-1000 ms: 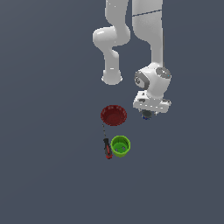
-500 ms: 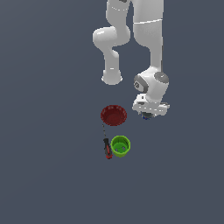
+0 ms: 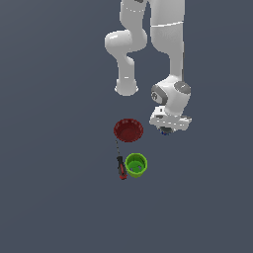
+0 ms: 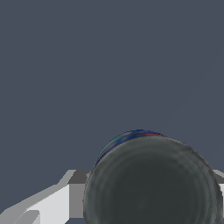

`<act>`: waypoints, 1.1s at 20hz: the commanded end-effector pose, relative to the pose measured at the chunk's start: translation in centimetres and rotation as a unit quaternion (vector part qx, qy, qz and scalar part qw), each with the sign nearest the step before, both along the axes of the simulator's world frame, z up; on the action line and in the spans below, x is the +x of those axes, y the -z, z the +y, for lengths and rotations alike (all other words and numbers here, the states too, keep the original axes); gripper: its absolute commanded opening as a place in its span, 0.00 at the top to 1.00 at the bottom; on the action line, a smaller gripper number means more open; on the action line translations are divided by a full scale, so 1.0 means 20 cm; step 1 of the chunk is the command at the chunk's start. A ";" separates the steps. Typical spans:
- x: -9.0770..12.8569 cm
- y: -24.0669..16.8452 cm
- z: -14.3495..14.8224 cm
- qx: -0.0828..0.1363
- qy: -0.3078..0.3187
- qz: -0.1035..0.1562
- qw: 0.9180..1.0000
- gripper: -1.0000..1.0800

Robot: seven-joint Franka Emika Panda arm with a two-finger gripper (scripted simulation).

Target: Pick up a designated object from a clutter of objects.

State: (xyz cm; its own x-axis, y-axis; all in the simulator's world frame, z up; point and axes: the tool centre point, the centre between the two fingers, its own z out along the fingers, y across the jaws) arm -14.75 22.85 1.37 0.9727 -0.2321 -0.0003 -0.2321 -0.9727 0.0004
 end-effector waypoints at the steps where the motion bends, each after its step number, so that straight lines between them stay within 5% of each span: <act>1: 0.00 0.00 0.00 0.000 0.000 0.000 1.000 1.00; 12: 0.01 -0.11 -0.02 0.000 0.000 0.000 1.000 1.00; 22: 0.05 -0.44 -0.08 0.000 -0.001 0.000 1.000 1.00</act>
